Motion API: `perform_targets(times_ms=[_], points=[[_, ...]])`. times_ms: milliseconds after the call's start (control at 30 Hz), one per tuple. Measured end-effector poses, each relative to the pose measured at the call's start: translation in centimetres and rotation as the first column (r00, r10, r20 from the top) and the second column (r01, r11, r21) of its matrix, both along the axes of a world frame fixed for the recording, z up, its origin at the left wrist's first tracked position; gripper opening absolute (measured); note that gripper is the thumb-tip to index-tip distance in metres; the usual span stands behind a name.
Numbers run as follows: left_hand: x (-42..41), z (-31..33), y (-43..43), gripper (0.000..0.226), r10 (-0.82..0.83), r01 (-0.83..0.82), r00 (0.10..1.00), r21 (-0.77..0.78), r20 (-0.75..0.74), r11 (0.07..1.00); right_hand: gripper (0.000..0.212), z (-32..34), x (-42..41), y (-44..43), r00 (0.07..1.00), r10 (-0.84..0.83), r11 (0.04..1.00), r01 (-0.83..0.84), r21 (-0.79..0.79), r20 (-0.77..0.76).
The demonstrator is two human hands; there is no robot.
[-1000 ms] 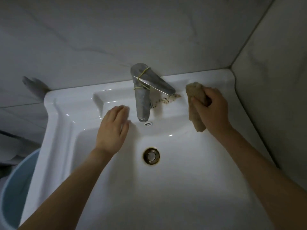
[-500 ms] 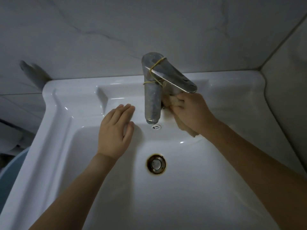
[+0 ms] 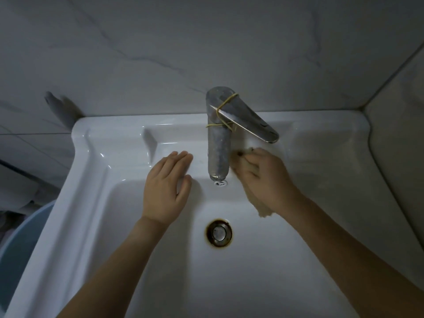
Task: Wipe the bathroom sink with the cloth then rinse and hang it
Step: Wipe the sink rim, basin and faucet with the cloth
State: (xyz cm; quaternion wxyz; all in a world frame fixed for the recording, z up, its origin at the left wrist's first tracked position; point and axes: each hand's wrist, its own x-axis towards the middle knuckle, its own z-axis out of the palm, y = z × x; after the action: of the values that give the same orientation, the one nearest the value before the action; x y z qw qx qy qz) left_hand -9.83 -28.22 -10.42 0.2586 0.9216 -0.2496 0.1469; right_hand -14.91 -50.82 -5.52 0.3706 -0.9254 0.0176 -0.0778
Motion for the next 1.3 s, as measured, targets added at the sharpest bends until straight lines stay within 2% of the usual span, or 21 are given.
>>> perform_targets(times_ms=[67, 133, 200, 267, 333, 467, 567, 633, 700, 800, 867, 967, 1033, 1133, 1300], points=[[0.0, 0.0, 0.0, 0.042, 0.007, -0.007, 1.000, -0.002, -0.010, 1.000, 0.016, -0.1, -1.8, -1.6, 0.998, 0.033, 0.999, -0.032, 0.013, -0.059], [0.1, 0.0, 0.0, 0.042, 0.005, -0.005, 1.000, -0.001, -0.004, 1.000, 0.010, 0.6, -2.8, -3.2, 0.995, -0.082, 0.992, 0.087, 0.093, -0.055], [0.0, -0.2, -0.1, 0.043, 0.004, -0.004, 1.000, -0.001, 0.010, 1.000, 0.024, 1.2, -1.8, -3.7, 0.967, -0.254, 0.953, 0.248, 0.176, 0.013], [0.0, -0.4, -0.1, 0.043, 0.004, -0.004, 1.000, 0.006, 0.019, 1.000, 0.025, 1.1, 0.8, -2.6, 0.948, -0.313, 0.940, 0.300, 0.163, 0.061], [0.2, -0.5, -0.1, 0.043, 0.017, -0.017, 1.000, 0.000, 0.021, 1.000, 0.015, 0.0, 2.9, -0.1, 0.961, -0.269, 0.961, 0.264, 0.085, 0.061], [0.0, -0.4, -0.2, 0.043, 0.022, -0.022, 1.000, -0.004, -0.003, 1.000, 0.018, -1.5, 1.7, 2.6, 0.967, -0.256, 0.966, 0.256, 0.029, 0.001], [0.0, -0.2, 0.1, 0.044, 0.003, -0.003, 1.000, 0.019, -0.014, 1.000, 0.014, -0.5, -1.3, 1.9, 0.988, -0.148, 0.981, 0.151, 0.121, -0.032], [0.1, -0.1, 0.2, 0.045, -0.006, 0.006, 1.000, 0.023, -0.020, 1.000, 0.016, -0.1, -3.5, 0.3, 0.992, -0.123, 0.986, 0.123, 0.111, -0.012], [0.1, -0.1, 0.1, 0.045, -0.005, 0.006, 1.000, 0.021, -0.022, 1.000, 0.020, 0.2, -5.1, -2.8, 0.958, -0.287, 0.953, 0.284, 0.107, 0.017], [0.1, -0.2, -0.1, 0.045, 0.002, -0.002, 1.000, 0.016, -0.002, 1.000, 0.029, 1.1, -6.2, -8.5, 0.810, -0.580, 0.814, 0.572, 0.102, 0.087], [0.0, -0.3, -0.2, 0.044, 0.003, -0.003, 1.000, 0.008, 0.008, 1.000, 0.034, 0.9, -5.5, -10.2, 0.769, -0.633, 0.773, 0.635, 0.010, 0.085], [-0.2, -0.3, -0.3, 0.042, 0.020, -0.019, 1.000, -0.013, 0.015, 1.000, 0.021, 0.0, -3.9, -8.6, 0.784, -0.616, 0.784, 0.620, -0.042, 0.073], [-0.3, -0.3, -0.4, 0.042, 0.029, -0.028, 0.999, -0.017, 0.026, 0.999, 0.015, -0.3, -3.2, -6.5, 0.787, -0.613, 0.790, 0.613, 0.024, 0.065], [-0.3, -0.3, -0.5, 0.042, 0.020, -0.020, 0.999, -0.016, 0.032, 1.000, 0.014, -0.5, -2.2, -3.8, 0.844, -0.533, 0.846, 0.533, 0.018, 0.059], [-0.3, -0.2, -0.3, 0.043, 0.023, -0.023, 1.000, -0.014, 0.016, 1.000, 0.025, -0.5, 0.1, 0.8, 0.941, -0.334, 0.943, 0.334, 0.010, 0.059]])
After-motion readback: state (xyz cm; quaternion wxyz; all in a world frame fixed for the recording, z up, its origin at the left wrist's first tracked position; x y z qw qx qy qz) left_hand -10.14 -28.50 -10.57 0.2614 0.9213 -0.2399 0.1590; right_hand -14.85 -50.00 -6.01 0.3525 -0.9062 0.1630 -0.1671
